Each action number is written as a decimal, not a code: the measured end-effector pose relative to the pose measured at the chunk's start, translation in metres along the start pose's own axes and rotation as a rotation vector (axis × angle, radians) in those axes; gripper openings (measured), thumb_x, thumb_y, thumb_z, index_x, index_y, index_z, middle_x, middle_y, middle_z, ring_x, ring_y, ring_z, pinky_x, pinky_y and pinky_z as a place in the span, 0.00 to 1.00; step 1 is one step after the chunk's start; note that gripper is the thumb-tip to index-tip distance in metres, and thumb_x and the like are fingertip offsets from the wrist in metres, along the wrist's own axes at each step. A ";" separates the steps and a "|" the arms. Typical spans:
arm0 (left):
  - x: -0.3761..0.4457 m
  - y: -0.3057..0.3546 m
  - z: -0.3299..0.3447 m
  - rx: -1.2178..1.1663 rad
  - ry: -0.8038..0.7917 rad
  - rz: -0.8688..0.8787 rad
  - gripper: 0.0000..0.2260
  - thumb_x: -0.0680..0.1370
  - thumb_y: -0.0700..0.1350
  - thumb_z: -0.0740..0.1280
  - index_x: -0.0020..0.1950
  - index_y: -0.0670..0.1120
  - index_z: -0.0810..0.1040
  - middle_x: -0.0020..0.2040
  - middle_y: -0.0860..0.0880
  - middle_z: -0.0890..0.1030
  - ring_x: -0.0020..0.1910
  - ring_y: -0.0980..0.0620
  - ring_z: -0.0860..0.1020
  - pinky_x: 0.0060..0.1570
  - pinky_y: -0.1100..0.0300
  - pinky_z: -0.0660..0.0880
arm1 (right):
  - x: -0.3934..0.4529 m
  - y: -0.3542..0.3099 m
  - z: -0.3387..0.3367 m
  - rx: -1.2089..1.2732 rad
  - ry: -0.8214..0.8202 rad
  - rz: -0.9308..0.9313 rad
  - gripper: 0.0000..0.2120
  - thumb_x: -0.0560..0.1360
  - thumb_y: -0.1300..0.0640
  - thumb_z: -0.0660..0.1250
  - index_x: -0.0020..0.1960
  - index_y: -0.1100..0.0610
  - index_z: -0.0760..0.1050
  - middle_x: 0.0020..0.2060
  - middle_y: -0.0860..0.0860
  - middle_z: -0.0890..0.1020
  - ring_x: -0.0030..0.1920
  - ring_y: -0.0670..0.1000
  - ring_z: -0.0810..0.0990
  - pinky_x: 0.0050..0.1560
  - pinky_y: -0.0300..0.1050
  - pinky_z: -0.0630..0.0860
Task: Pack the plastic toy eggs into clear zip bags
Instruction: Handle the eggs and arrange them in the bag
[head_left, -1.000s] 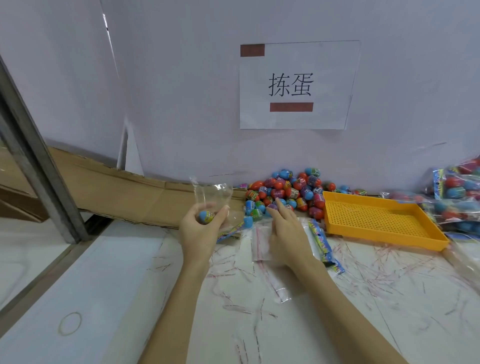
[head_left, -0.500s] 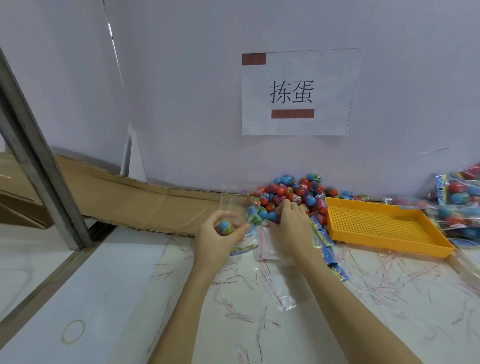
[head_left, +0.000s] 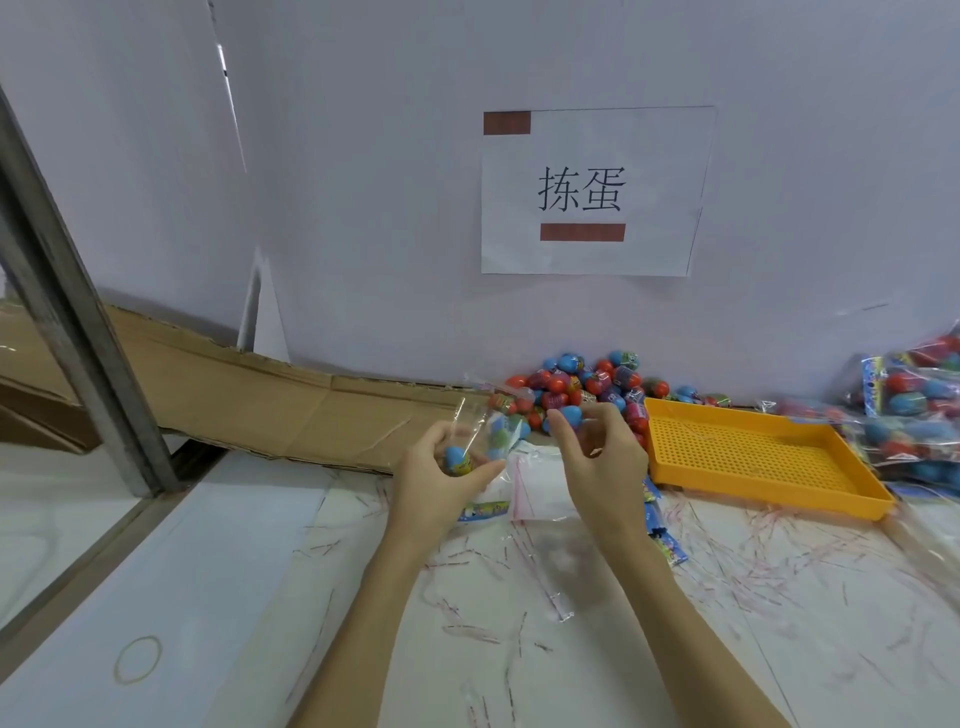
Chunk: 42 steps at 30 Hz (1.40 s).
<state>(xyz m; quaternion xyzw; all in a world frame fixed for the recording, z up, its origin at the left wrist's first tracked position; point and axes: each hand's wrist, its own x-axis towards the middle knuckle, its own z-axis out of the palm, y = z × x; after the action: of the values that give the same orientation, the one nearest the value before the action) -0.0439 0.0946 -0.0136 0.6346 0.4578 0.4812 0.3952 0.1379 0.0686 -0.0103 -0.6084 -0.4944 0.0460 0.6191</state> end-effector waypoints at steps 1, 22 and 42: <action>-0.001 0.000 0.001 0.014 -0.001 0.003 0.18 0.70 0.49 0.82 0.53 0.55 0.78 0.42 0.54 0.86 0.41 0.55 0.86 0.44 0.57 0.85 | -0.002 -0.007 -0.002 0.086 0.020 -0.005 0.08 0.76 0.42 0.69 0.51 0.42 0.74 0.39 0.41 0.80 0.40 0.42 0.79 0.38 0.29 0.74; -0.007 0.006 0.007 0.226 -0.074 0.213 0.18 0.71 0.52 0.79 0.58 0.59 0.77 0.48 0.62 0.81 0.47 0.60 0.80 0.43 0.75 0.76 | -0.007 -0.027 -0.022 -0.083 -0.398 -0.243 0.14 0.76 0.61 0.74 0.59 0.47 0.81 0.53 0.42 0.80 0.45 0.44 0.81 0.39 0.34 0.78; -0.009 0.005 0.011 0.277 -0.055 0.323 0.16 0.75 0.48 0.78 0.61 0.50 0.83 0.53 0.58 0.82 0.49 0.59 0.80 0.45 0.71 0.78 | -0.011 -0.025 -0.018 -0.064 -0.473 -0.094 0.06 0.78 0.54 0.73 0.50 0.47 0.76 0.46 0.37 0.80 0.46 0.40 0.79 0.40 0.30 0.74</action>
<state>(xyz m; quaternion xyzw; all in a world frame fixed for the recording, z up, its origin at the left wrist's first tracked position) -0.0330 0.0844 -0.0137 0.7607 0.4010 0.4534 0.2344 0.1308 0.0428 0.0075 -0.5764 -0.6545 0.1430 0.4680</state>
